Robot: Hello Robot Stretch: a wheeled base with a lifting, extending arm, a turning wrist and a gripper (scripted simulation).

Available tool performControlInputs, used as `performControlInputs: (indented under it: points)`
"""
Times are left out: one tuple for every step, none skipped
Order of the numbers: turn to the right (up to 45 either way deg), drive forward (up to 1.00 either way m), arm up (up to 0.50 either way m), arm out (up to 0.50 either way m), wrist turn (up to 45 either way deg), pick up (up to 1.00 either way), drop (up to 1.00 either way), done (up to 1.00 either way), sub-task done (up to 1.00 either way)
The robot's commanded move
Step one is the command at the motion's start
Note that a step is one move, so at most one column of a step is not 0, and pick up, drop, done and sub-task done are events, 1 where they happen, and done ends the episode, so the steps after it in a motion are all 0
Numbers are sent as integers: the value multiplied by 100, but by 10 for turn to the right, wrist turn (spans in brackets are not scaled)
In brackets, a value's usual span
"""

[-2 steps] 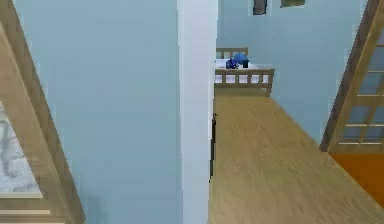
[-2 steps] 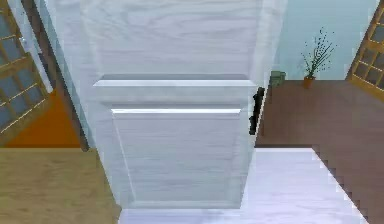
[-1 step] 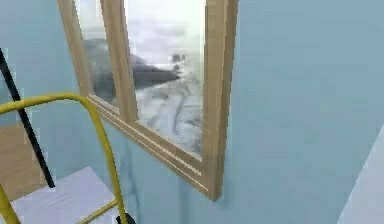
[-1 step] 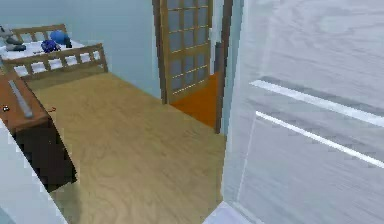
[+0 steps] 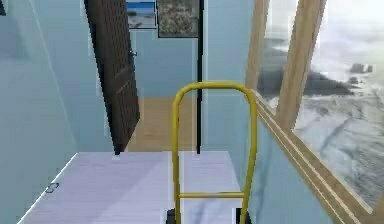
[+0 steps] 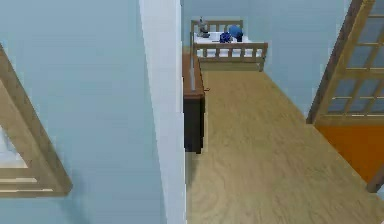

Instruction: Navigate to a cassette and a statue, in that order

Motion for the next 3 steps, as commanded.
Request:
performControlInputs:
  points:
    - [-450, 0, 0, 0, 0, 0, 0, 0, 0]
    - [-450, 0, 0, 0, 0, 0, 0, 0, 0]
    - [0, 15, 0, 0, 0, 0, 0, 0, 0]
